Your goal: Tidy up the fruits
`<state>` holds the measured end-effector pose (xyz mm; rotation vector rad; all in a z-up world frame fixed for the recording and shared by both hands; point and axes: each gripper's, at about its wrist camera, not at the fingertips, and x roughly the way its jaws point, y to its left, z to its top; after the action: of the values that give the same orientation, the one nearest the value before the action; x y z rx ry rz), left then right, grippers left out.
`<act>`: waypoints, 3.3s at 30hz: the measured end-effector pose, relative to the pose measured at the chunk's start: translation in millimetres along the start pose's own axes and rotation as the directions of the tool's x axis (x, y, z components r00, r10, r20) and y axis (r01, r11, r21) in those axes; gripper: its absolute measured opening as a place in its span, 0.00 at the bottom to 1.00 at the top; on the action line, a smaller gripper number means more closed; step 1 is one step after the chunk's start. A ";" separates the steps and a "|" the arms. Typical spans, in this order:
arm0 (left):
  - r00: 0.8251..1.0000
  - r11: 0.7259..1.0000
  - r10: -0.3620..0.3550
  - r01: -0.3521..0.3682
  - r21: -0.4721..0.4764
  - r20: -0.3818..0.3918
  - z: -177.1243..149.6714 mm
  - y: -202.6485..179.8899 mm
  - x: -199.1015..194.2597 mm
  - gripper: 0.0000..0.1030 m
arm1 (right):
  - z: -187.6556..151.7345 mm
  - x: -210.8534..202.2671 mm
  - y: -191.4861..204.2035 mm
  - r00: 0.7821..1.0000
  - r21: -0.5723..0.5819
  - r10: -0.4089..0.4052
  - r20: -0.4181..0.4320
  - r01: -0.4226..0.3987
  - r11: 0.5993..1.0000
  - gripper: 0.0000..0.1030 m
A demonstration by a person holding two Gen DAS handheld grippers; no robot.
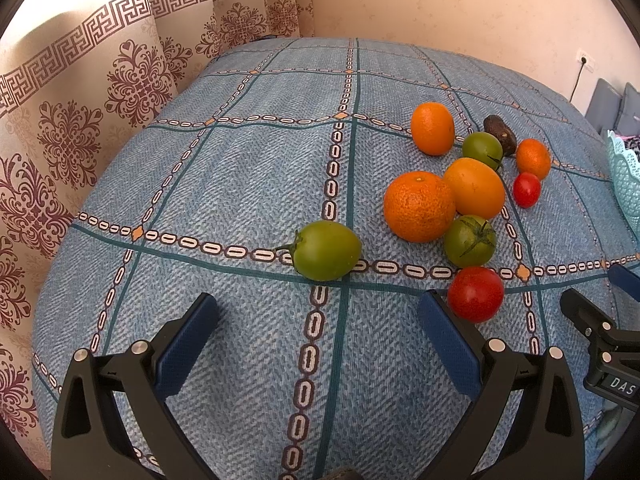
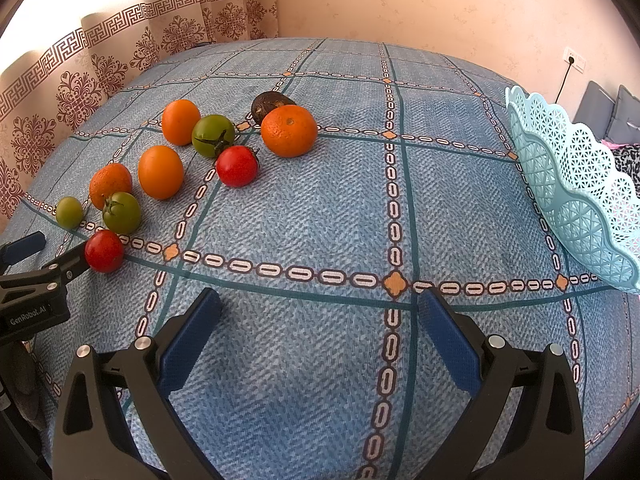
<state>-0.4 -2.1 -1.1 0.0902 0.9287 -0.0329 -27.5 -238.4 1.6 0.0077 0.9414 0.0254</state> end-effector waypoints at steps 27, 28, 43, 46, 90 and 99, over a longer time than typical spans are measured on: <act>0.999 0.999 -0.017 0.015 0.041 0.050 4.5 28.8 -34.0 0.95 | 19.1 -30.3 16.6 0.982 -0.063 0.174 0.069 -0.170 0.983 0.98; 0.998 0.999 -0.023 0.021 0.033 0.051 5.6 31.0 -33.0 0.95 | 19.0 -31.6 17.6 0.981 -0.067 0.180 0.071 -0.175 0.982 0.98; 0.990 0.989 -0.128 0.123 0.088 0.059 19.7 14.0 -10.1 0.64 | 54.4 -7.5 9.3 0.978 -0.066 0.194 0.076 -0.190 0.980 0.98; 0.987 0.985 -0.151 0.146 0.086 0.047 18.9 11.9 -6.7 0.55 | 65.3 2.4 3.5 0.979 -0.056 0.190 0.071 -0.187 0.981 0.97; 0.978 0.980 -0.191 0.185 0.079 0.085 13.4 5.7 -21.2 0.28 | 109.2 37.6 -8.7 0.968 0.025 0.250 0.027 -0.251 0.968 0.39; 0.981 0.983 -0.176 0.169 0.077 0.085 11.8 1.3 -21.3 0.29 | 101.1 18.1 -12.6 0.965 0.030 0.255 0.064 -0.258 0.966 0.39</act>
<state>-3.7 -2.0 23.1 0.0717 0.8423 -0.2288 65.1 -250.1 46.3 0.1655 0.8758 0.2459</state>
